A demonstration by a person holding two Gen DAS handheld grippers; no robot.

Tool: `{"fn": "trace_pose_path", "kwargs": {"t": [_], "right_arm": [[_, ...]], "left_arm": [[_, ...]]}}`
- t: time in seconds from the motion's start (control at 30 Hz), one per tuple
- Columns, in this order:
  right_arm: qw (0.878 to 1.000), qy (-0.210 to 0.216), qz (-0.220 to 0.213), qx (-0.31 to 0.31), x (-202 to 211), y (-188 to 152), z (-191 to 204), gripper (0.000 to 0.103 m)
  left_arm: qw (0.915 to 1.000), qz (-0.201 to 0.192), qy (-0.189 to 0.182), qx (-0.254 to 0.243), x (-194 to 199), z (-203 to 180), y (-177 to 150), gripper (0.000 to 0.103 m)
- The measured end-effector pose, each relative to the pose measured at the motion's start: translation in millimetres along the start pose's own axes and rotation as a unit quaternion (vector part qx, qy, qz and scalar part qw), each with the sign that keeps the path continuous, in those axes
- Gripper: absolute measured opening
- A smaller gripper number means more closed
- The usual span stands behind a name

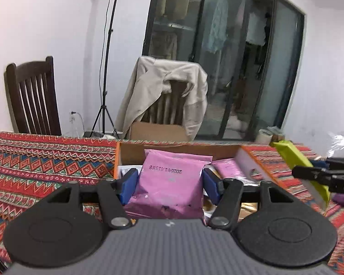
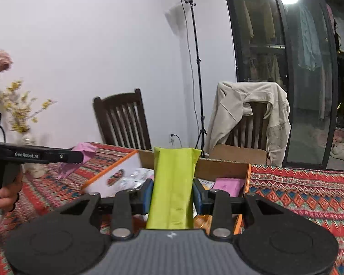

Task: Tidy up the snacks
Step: 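Carry both items into the orange box and open both tools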

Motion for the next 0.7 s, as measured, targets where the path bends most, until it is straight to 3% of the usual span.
{"fn": "trace_pose_path", "kwargs": {"t": [0.2,0.33,0.53,0.7], "right_arm": [[0.998,-0.038,0.042,0.006,-82,-3,-21,0.035],[0.994,-0.084,0.07,0.029,-118,-17,-29,0.035],[0.985,-0.131,0.09,0.073,-138,-40,-25,0.037],[0.985,-0.132,0.083,0.077,-136,-38,-22,0.039]], "left_arm": [[0.9988,0.036,0.032,0.009,-66,20,-12,0.062],[0.9982,0.046,0.038,0.002,-83,23,-26,0.062],[0.9979,0.057,0.021,-0.023,-84,10,-32,0.063],[0.9984,0.048,0.014,-0.029,-75,4,-28,0.07]]}}
Point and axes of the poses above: each gripper's, at about its wrist camera, not at the fingertips, and x roughly against the way its jaws point, z to its left, y to its top, the point moved 1 cm from there along -x, roughly the way its jaws point, and after that the axes turned 2 degrees about -z, right-handed, at the moved point
